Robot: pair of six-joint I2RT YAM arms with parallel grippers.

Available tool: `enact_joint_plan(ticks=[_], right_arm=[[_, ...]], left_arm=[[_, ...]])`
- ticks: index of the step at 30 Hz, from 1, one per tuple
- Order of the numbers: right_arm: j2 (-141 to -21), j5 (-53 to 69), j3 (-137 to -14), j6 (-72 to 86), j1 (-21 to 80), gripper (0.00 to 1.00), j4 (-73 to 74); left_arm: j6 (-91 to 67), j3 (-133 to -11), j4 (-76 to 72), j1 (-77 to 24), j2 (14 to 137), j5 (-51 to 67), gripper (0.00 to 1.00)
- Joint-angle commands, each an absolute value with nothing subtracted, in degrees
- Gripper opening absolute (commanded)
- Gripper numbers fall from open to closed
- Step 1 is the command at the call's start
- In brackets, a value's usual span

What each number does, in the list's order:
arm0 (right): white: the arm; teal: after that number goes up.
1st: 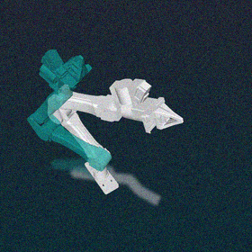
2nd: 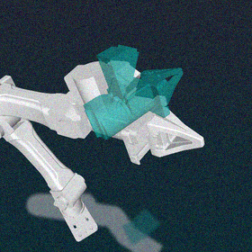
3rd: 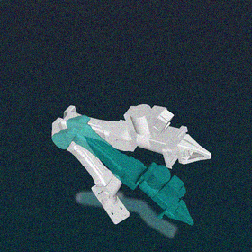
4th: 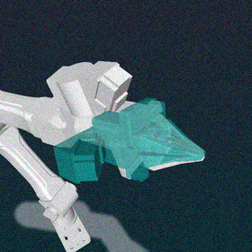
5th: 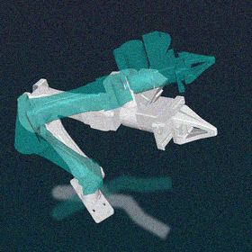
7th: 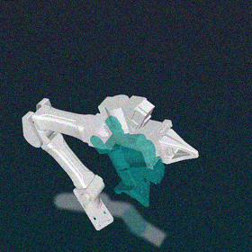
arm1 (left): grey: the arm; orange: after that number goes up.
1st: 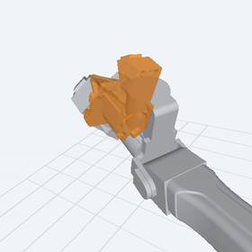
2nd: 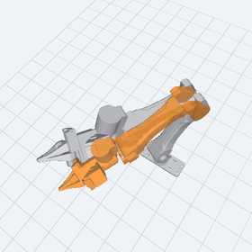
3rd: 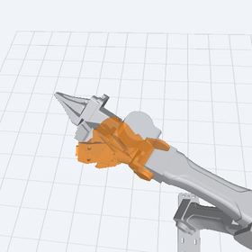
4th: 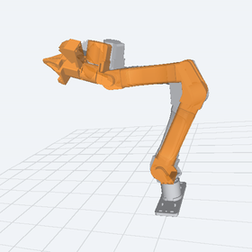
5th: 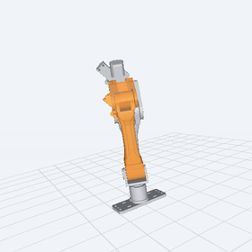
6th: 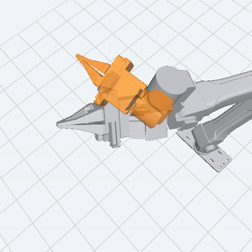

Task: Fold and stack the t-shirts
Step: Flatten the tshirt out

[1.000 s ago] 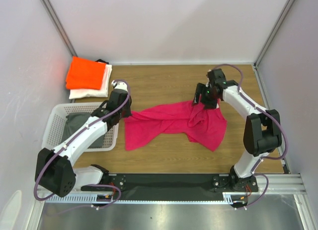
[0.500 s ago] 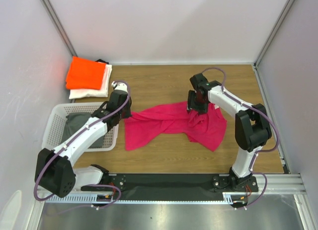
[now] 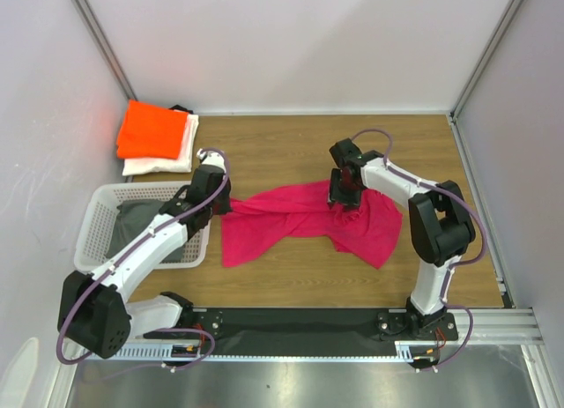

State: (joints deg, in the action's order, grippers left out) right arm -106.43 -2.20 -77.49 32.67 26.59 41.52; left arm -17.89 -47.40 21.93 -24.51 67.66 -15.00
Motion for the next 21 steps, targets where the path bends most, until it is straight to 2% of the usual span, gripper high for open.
enact_joint_plan(ticks=[1,11,21], right_arm=[[-108.1,-3.6,-78.93,34.19,27.33,0.5,40.96],[-106.44,-11.69,-78.84,33.14,27.25,0.45,41.49],[-107.75,-7.74,-79.45,34.54,27.16,0.4,38.58]], left_arm=[[-16.61,-47.11,20.39,-24.52,65.57,-14.68,0.0],[-16.35,-46.76,20.04,-24.43,65.21,-14.59,0.0],[-16.0,-46.93,20.13,-24.52,65.39,-14.85,0.0]])
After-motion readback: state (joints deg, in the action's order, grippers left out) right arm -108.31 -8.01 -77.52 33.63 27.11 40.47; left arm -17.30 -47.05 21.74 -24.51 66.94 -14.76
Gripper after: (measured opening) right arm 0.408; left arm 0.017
